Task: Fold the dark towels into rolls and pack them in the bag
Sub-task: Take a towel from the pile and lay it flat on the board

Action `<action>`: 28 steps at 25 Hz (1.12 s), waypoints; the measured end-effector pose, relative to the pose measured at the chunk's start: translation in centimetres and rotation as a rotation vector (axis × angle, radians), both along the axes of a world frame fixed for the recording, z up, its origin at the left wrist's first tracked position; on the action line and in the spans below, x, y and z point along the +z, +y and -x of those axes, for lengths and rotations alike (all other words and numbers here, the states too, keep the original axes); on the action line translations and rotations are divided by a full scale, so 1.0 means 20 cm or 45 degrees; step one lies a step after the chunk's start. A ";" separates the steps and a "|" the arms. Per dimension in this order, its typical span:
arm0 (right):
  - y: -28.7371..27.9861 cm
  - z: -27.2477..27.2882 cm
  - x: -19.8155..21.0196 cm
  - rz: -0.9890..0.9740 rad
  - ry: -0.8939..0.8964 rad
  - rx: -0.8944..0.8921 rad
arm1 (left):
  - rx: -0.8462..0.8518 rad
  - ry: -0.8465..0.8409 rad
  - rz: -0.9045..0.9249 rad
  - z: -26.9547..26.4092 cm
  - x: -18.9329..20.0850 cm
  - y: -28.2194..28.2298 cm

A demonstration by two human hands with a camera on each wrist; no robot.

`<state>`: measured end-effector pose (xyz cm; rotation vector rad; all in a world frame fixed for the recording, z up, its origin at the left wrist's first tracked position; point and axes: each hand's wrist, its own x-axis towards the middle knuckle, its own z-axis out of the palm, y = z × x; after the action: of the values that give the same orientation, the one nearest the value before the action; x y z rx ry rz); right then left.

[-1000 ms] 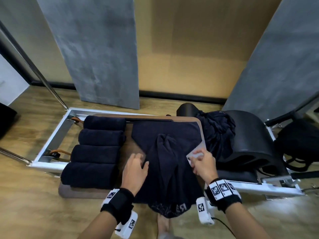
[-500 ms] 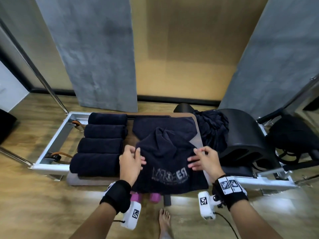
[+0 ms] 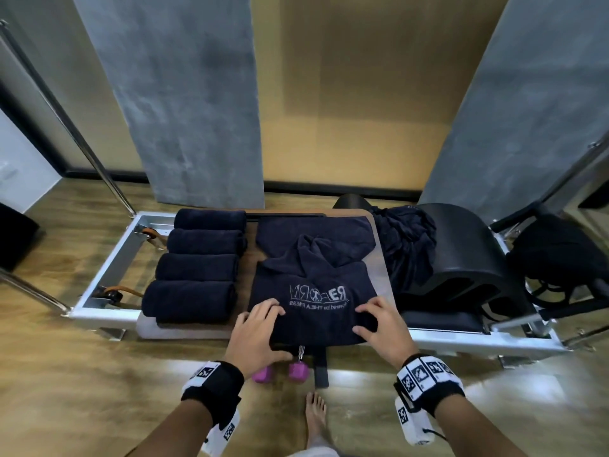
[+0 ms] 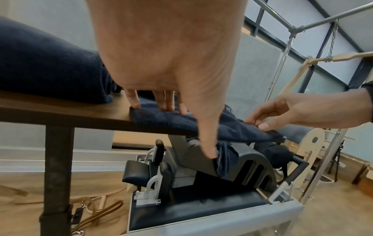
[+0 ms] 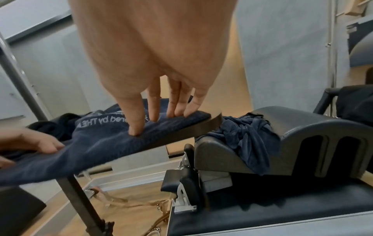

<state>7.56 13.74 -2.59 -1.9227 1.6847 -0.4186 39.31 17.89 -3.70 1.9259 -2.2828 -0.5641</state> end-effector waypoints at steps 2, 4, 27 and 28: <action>0.03 0.02 -0.02 0.016 0.052 0.074 | 0.031 -0.023 0.025 -0.03 0.03 0.00; 0.05 0.04 -0.03 0.052 0.153 0.153 | 0.034 -0.029 0.023 -0.06 0.06 0.01; -0.92 0.20 0.41 0.454 -0.396 -0.284 | 0.716 0.497 0.606 -0.14 0.43 -0.88; -1.02 0.19 0.40 0.422 -0.376 -0.284 | 0.711 0.496 0.575 -0.15 0.42 -0.96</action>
<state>3.67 -6.70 5.41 -1.7836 1.7145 -1.0721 42.30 -1.40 4.68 1.8861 -1.3992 -0.2846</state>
